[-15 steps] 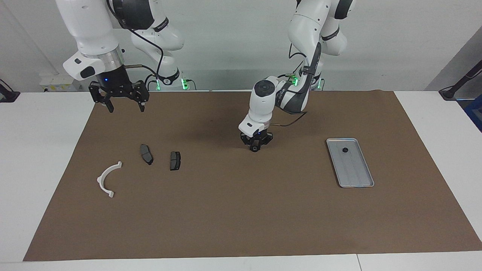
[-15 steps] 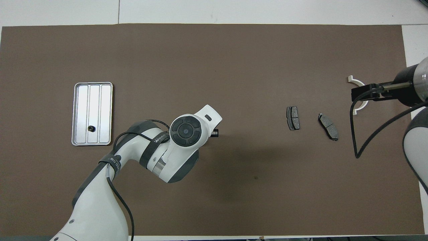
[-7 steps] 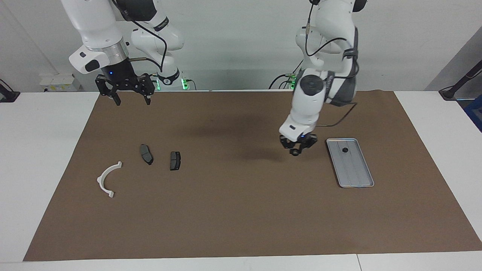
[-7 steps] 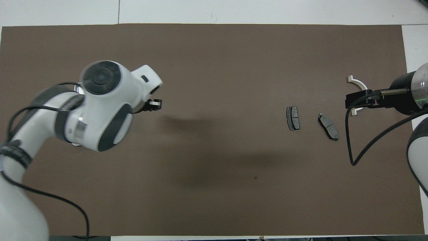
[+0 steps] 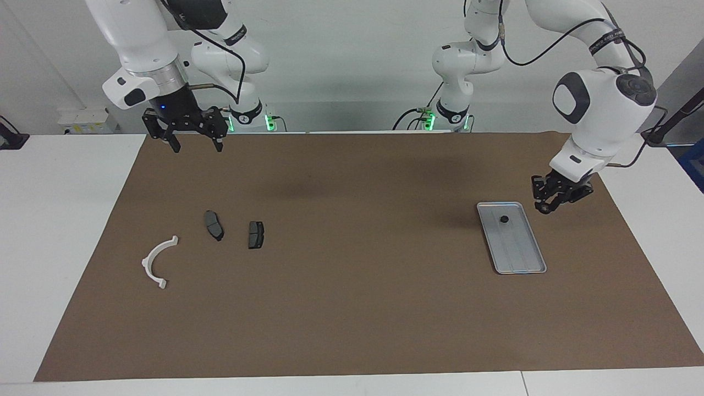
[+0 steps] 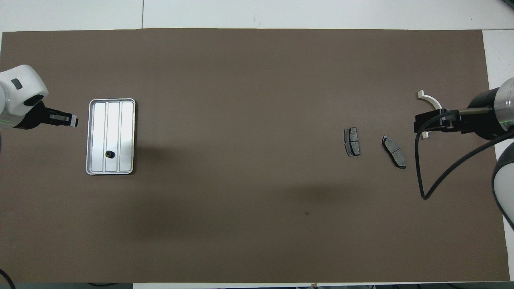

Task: Pick bearing gear from pile to tray
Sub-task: 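Carry the ring into the tray and open the left gripper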

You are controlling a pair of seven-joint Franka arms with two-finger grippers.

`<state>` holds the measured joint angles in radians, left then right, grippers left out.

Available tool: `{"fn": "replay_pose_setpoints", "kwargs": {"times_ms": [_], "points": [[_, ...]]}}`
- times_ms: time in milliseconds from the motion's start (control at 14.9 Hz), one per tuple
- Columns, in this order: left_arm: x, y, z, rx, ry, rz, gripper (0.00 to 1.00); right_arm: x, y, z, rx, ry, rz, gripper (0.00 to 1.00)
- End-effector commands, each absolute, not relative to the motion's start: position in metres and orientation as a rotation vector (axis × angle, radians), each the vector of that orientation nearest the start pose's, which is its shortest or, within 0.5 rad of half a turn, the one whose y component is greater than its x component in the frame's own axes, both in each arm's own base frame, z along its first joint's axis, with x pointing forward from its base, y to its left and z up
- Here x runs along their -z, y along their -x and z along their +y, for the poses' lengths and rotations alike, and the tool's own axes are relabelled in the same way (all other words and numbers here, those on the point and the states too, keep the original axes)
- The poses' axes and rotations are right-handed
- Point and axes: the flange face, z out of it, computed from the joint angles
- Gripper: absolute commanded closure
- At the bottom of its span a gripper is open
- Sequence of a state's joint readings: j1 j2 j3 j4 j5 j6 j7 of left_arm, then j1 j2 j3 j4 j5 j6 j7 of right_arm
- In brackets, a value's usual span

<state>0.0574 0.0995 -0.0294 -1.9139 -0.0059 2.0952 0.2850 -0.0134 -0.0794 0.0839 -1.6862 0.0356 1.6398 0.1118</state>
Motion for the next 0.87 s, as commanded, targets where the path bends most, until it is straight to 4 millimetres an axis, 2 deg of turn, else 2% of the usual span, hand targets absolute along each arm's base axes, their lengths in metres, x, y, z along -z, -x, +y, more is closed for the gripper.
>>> {"fn": "replay_pose_setpoints", "kwargs": {"times_ms": [0,67,336,605,807], "points": [[-0.396,-0.599,0.005,0.172,3.115,0.417,1.00,-0.614,-0.527,0.039,0.020,3.131,0.086,0.00],[-0.384,-0.602,0.005,0.161,3.117,0.414,1.00,-0.611,-0.526,0.039,0.009,3.135,0.086,0.00],[-0.360,-0.606,0.006,0.175,3.116,0.412,1.00,-0.609,-0.525,0.036,-0.009,3.169,0.074,0.00],[-0.322,-0.605,0.005,0.211,3.112,0.408,1.00,-0.609,-0.524,0.037,-0.009,3.182,0.069,0.00],[-0.311,-0.603,0.006,0.195,3.116,0.406,1.00,-0.609,-0.525,0.037,-0.014,3.182,0.069,0.00]]}}
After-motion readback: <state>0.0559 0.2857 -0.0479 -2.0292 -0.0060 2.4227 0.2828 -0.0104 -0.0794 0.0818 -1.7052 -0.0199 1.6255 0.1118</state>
